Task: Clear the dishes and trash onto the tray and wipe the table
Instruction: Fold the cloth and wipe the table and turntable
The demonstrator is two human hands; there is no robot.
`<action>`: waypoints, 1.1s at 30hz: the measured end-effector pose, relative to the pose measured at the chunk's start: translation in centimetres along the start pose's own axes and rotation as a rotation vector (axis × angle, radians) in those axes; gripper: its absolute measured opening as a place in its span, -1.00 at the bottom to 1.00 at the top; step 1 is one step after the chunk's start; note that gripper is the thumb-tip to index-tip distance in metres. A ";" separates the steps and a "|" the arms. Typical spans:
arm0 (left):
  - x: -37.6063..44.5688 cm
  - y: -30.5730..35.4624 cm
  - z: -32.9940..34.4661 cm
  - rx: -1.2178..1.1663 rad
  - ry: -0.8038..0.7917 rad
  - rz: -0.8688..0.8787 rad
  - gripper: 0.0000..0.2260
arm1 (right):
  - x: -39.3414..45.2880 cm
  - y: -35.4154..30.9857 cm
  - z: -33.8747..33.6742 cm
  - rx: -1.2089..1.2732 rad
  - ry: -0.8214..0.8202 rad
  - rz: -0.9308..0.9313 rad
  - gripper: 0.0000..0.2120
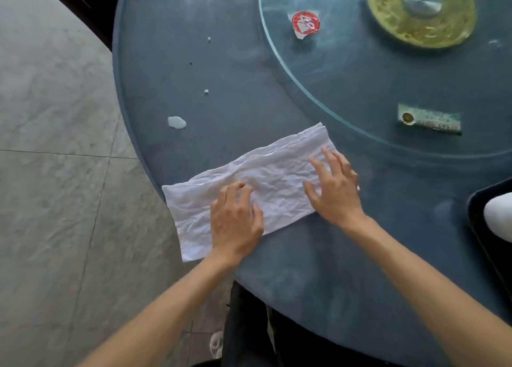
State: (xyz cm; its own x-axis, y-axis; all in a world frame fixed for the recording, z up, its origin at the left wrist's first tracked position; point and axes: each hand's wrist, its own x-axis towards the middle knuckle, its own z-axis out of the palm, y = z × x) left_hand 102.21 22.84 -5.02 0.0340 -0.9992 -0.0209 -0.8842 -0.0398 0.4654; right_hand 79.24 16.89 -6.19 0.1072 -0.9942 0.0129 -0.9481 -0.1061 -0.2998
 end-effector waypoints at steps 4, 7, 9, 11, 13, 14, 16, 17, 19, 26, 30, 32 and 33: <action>-1.6 -2.5 2.5 0.118 -0.098 -0.148 -0.49 | 1.6 -1.8 1.7 -0.034 -0.216 -0.272 -0.38; -1.1 -3.6 3.5 0.190 -0.067 -0.157 -0.44 | 1.9 -2.5 3.5 -0.097 -0.253 -0.294 -0.28; 0.0 -4.4 3.7 0.225 -0.030 -0.197 -0.38 | 2.7 -3.0 4.4 -0.133 -0.215 -0.272 -0.25; 1.4 -5.4 3.6 0.250 -0.025 -0.229 -0.32 | 4.1 -3.7 4.8 -0.166 -0.205 -0.257 -0.21; 2.4 -6.2 3.2 0.251 -0.024 -0.250 -0.25 | 5.0 -4.4 5.0 -0.190 -0.218 -0.268 -0.15; 2.7 -6.4 3.1 0.245 -0.022 -0.256 -0.22 | 5.3 -4.6 5.0 -0.197 -0.223 -0.268 -0.13; 3.3 -6.6 2.7 0.248 -0.020 -0.264 -0.18 | 6.1 -5.0 5.3 -0.204 -0.224 -0.267 -0.10; 3.7 -6.8 2.6 0.250 -0.018 -0.268 -0.17 | 6.5 -5.3 5.5 -0.203 -0.226 -0.268 -0.09; 4.6 -7.3 2.2 0.255 -0.020 -0.265 -0.17 | 7.4 -5.7 5.7 -0.201 -0.222 -0.259 -0.08; 9.8 -10.4 0.7 0.271 -0.047 -0.218 -0.19 | 11.3 -7.8 6.9 -0.161 -0.197 -0.189 -0.14; 14.3 -12.6 -0.2 0.281 -0.057 -0.195 -0.32 | 14.7 -9.4 7.7 -0.125 -0.189 -0.143 -0.17; 16.2 -13.5 -0.4 0.284 -0.044 -0.194 -0.37 | 16.4 -9.9 8.1 -0.124 -0.179 -0.135 -0.17; 17.1 -13.9 -0.5 0.288 -0.037 -0.186 -0.38 | 17.1 -10.1 8.3 -0.123 -0.174 -0.133 -0.17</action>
State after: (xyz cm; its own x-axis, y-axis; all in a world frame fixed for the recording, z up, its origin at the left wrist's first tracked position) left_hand 115.26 6.35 -11.40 0.1953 -0.9738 -0.1163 -0.9597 -0.2142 0.1819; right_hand 93.14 1.10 -10.81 0.2731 -0.9541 -0.1228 -0.9504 -0.2478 -0.1882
